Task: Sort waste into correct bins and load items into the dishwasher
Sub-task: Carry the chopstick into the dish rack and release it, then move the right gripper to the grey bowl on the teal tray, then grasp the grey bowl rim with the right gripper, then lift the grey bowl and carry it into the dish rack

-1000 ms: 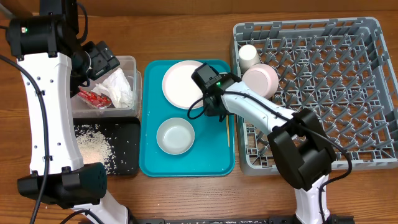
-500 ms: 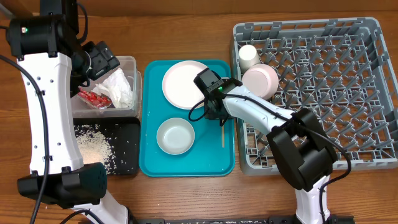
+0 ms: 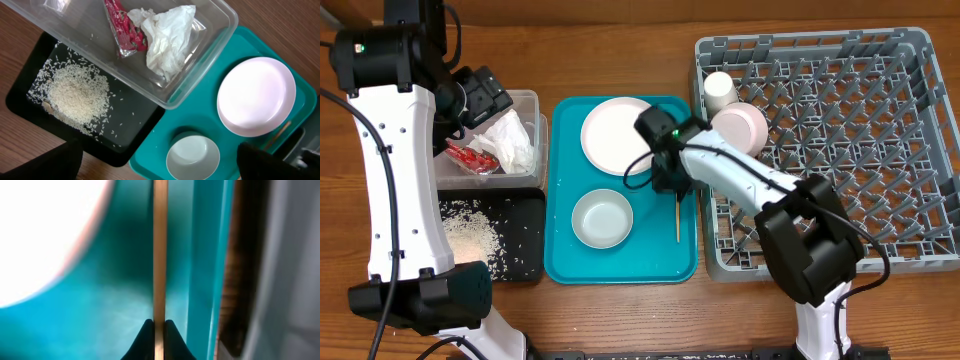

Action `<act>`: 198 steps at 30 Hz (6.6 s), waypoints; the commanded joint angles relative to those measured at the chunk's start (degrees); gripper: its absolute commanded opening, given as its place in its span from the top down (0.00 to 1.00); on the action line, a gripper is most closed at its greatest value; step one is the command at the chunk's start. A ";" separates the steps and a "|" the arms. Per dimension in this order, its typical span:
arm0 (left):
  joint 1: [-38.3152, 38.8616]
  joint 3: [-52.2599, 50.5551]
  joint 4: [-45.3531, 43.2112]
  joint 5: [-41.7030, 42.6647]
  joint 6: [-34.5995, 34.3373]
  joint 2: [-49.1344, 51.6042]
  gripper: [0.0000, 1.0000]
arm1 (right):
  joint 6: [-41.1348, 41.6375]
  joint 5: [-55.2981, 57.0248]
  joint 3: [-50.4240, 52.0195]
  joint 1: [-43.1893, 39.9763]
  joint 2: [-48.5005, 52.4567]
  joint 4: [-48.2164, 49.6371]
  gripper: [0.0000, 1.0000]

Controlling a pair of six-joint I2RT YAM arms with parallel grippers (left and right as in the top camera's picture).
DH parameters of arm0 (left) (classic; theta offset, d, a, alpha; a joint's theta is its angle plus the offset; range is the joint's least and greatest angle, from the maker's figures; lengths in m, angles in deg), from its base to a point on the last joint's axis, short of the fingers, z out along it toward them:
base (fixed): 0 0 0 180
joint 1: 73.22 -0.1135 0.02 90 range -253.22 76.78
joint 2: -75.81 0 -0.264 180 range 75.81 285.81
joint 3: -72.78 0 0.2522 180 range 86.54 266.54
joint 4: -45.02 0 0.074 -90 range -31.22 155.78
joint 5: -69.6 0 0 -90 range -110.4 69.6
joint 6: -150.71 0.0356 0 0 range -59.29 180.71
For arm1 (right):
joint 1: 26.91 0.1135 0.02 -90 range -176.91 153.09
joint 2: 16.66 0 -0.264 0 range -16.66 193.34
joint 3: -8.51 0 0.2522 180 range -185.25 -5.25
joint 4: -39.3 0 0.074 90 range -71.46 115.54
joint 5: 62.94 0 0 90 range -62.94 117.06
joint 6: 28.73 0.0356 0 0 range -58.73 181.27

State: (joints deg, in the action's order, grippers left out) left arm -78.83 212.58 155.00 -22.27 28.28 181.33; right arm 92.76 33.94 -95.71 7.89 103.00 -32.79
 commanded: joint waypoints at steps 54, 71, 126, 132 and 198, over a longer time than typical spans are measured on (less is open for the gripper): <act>0.37 0.11 -0.09 0.20 0.70 -0.50 0.00 | -24.02 -46.34 2.78 -19.61 -16.98 -0.57 0.52; 0.37 0.11 -0.09 0.20 0.70 -0.50 0.00 | -24.02 -16.04 2.78 16.28 -16.87 6.60 0.42; 0.37 0.11 -0.09 0.20 0.68 -0.50 0.00 | -26.08 -13.11 24.59 23.69 -13.55 35.91 0.63; 0.39 0.11 -0.09 0.20 0.70 -0.50 0.00 | -26.03 -13.55 24.50 23.74 -12.76 36.17 0.73; 0.37 0.11 -0.09 0.20 0.70 -0.50 0.00 | -36.09 -93.92 31.19 -41.79 -27.91 13.22 0.96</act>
State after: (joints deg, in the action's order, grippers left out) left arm -78.83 212.58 154.98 -22.27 28.28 181.33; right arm 59.34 -57.12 -64.69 -33.07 74.85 -19.87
